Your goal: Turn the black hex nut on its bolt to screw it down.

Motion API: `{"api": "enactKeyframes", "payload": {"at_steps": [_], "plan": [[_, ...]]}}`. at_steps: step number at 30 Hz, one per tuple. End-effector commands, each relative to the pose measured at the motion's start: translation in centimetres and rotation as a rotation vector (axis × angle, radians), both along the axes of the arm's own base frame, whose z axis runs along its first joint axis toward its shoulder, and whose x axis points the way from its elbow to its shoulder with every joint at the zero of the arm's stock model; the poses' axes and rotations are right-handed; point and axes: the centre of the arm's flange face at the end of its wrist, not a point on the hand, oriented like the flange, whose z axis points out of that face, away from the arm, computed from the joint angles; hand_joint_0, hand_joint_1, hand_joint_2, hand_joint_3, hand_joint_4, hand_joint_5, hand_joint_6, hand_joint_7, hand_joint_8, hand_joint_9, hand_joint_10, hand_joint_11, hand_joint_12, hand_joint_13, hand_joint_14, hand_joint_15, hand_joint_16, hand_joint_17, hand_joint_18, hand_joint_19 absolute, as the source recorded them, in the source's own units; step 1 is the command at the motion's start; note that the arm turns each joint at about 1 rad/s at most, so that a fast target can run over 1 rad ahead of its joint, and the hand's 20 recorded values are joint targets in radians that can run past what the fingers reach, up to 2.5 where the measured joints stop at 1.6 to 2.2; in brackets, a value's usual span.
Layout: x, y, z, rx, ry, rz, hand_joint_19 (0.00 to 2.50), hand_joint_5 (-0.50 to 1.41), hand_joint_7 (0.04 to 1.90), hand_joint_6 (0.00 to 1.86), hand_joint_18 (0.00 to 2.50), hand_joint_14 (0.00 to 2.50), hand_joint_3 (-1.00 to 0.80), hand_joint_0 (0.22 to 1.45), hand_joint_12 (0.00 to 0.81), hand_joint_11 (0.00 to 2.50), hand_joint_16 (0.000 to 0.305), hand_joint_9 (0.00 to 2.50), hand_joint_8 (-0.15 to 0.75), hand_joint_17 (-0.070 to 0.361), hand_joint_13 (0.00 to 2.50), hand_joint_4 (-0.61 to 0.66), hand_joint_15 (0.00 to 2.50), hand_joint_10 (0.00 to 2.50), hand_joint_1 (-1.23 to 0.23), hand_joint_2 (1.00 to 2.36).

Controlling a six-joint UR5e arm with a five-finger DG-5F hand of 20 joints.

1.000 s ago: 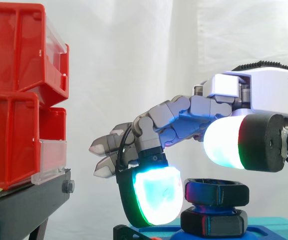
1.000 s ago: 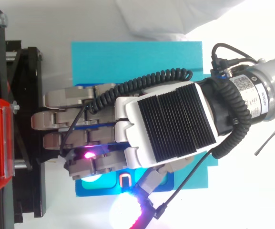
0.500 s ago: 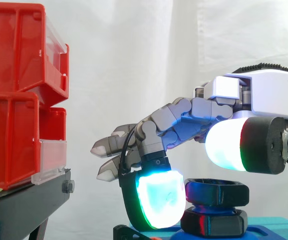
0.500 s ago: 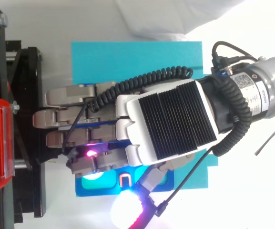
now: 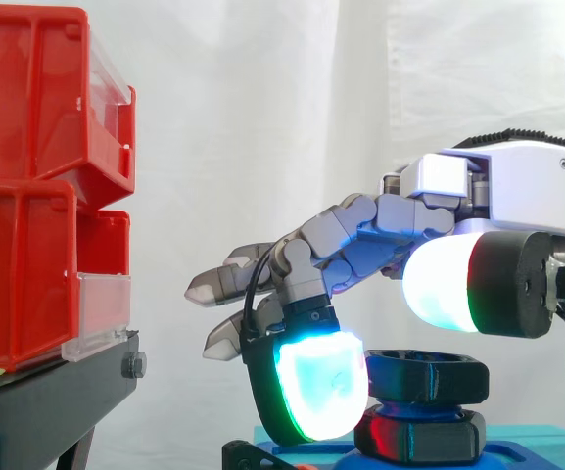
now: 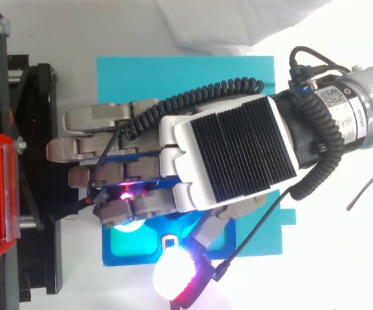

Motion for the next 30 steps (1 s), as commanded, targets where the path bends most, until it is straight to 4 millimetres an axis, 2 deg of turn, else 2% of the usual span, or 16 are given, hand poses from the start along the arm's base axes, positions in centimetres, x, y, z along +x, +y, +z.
{"api": "enactKeyframes", "payload": {"at_steps": [1,19,27,30], "plan": [[0.0,-0.3,0.0,-0.001,-0.003,0.001,0.16,-0.10,1.18,0.73,0.07,0.00,-0.50,0.48,0.273,0.06,0.048,0.60,0.234,0.108,0.29,0.15,0.00,0.00,-0.21,1.00],[-0.6,-3.1,-0.2,-0.008,-0.003,0.020,0.16,-0.10,1.18,0.72,0.08,0.00,-0.50,0.48,0.272,0.06,0.048,0.62,0.238,0.108,0.30,0.16,0.00,0.00,-0.21,1.00],[-1.1,-5.0,-0.1,-0.013,-0.004,0.026,0.17,-0.10,1.19,0.72,0.08,0.00,-0.50,0.48,0.273,0.07,0.048,0.61,0.238,0.108,0.30,0.16,0.00,0.00,-0.21,1.00],[-1.5,-6.3,0.0,-0.017,-0.007,0.037,0.16,-0.10,1.19,0.72,0.08,0.00,-0.50,0.48,0.273,0.06,0.048,0.62,0.237,0.108,0.30,0.15,0.00,0.00,-0.21,1.00]]}}
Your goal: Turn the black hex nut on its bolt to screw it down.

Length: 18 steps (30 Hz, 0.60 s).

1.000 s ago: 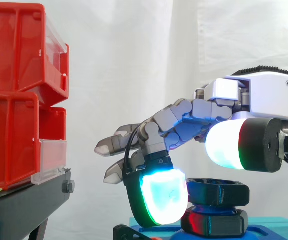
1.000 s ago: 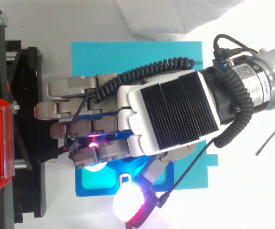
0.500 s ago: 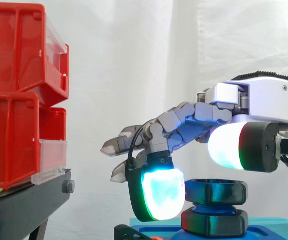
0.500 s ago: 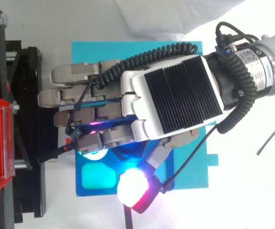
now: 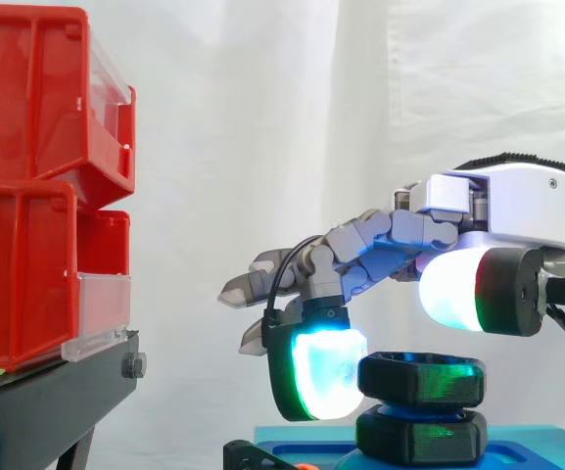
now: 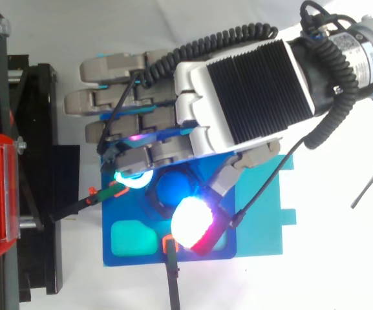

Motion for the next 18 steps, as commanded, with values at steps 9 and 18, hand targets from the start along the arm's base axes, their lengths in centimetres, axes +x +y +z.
{"api": "enactKeyframes", "payload": {"at_steps": [9,18], "plan": [[0.0,-1.7,0.9,-0.006,-0.066,0.031,0.16,-0.10,1.19,0.71,0.08,0.00,-0.50,0.48,0.274,0.06,0.048,0.62,0.237,0.108,0.30,0.16,0.00,0.00,-0.22,1.00],[0.9,-0.1,1.5,0.000,-0.126,0.035,0.16,-0.10,1.25,0.67,0.09,0.00,-0.50,0.48,0.273,0.06,0.048,0.62,0.235,0.108,0.31,0.17,0.00,0.00,-0.22,1.00]]}}
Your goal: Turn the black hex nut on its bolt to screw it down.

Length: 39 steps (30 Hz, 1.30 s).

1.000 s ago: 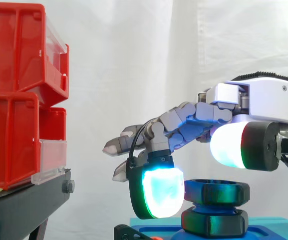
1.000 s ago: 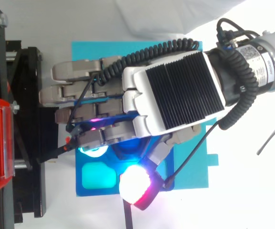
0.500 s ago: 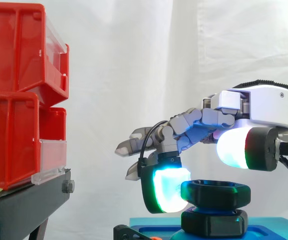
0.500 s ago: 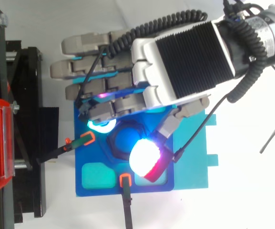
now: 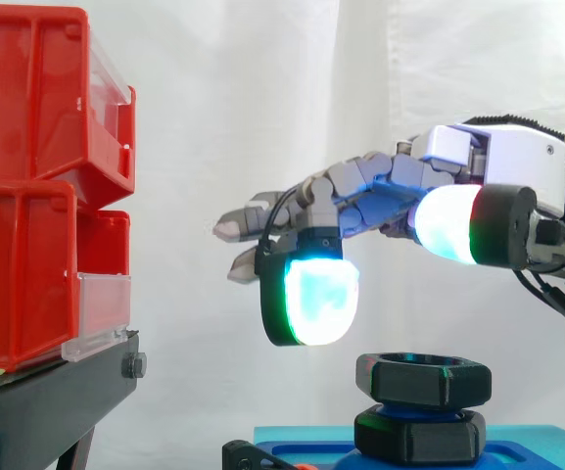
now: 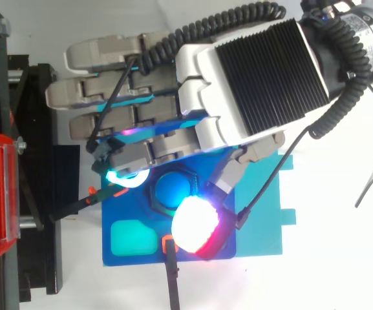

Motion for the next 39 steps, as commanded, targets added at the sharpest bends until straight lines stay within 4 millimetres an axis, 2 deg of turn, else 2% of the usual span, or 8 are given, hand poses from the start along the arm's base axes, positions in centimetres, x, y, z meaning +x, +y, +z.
{"api": "enactKeyframes", "payload": {"at_steps": [1,12,17,24,39], "plan": [[0.3,0.8,0.1,0.003,-0.010,0.001,0.16,-0.09,1.24,0.67,0.09,0.00,-0.50,0.48,0.273,0.05,0.048,0.62,0.235,0.108,0.31,0.16,0.00,0.00,-0.22,1.00],[1.0,4.2,0.1,0.017,0.000,-0.009,0.16,-0.09,1.27,0.64,0.09,0.00,-0.50,0.48,0.274,0.06,0.048,0.62,0.234,0.107,0.31,0.16,0.00,0.00,-0.23,1.00],[1.0,5.1,-0.1,0.019,0.016,-0.006,0.16,-0.09,1.28,0.64,0.09,0.00,-0.50,0.48,0.273,0.06,0.048,0.62,0.234,0.107,0.31,0.17,0.00,0.00,-0.24,1.00],[1.0,5.8,-0.3,0.021,0.037,-0.006,0.16,-0.09,1.28,0.64,0.09,0.00,-0.50,0.48,0.273,0.06,0.048,0.62,0.233,0.107,0.31,0.16,0.00,0.00,-0.24,1.00],[0.7,6.1,-0.7,0.020,0.076,0.001,0.15,-0.10,1.29,0.65,0.09,0.00,-0.50,0.48,0.270,0.06,0.047,0.63,0.232,0.106,0.31,0.15,0.00,0.00,-0.26,1.00]]}}
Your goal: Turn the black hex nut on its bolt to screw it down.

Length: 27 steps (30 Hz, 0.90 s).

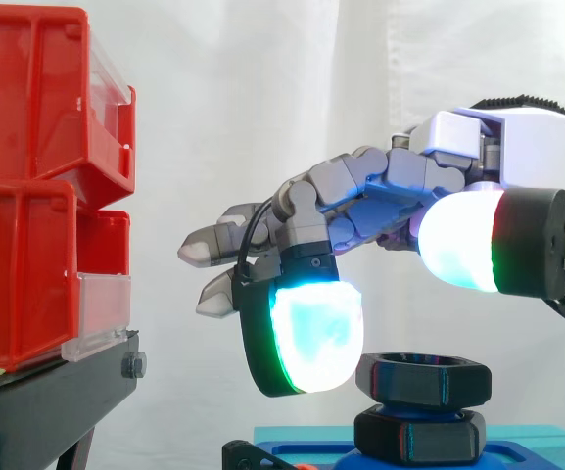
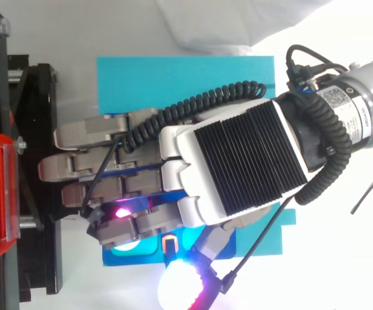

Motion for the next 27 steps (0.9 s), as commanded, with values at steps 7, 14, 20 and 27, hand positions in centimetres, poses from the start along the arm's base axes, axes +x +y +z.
{"api": "enactKeyframes", "payload": {"at_steps": [7,14,20,27], "plan": [[-0.26,0.09,-0.34,-0.002,0.032,0.003,0.16,-0.10,1.26,0.66,0.09,0.00,-0.50,0.48,0.269,0.07,0.047,0.63,0.231,0.106,0.31,0.15,0.00,0.00,-0.26,1.00],[-0.36,0.09,-0.46,-0.002,0.042,0.003,0.15,-0.10,1.26,0.67,0.10,0.00,-0.50,0.48,0.269,0.07,0.047,0.64,0.231,0.106,0.31,0.16,0.00,0.00,-0.26,1.00],[-0.37,-0.03,-0.46,-0.002,0.042,0.002,0.16,-0.10,1.27,0.66,0.10,0.00,-0.50,0.48,0.268,0.07,0.047,0.65,0.235,0.106,0.32,0.16,0.00,0.00,-0.26,1.00],[-0.46,-0.15,-0.55,-0.002,0.052,0.000,0.15,-0.11,1.28,0.68,0.10,0.00,-0.50,0.48,0.271,0.08,0.047,0.64,0.233,0.106,0.32,0.14,0.00,0.00,-0.28,1.00]]}}
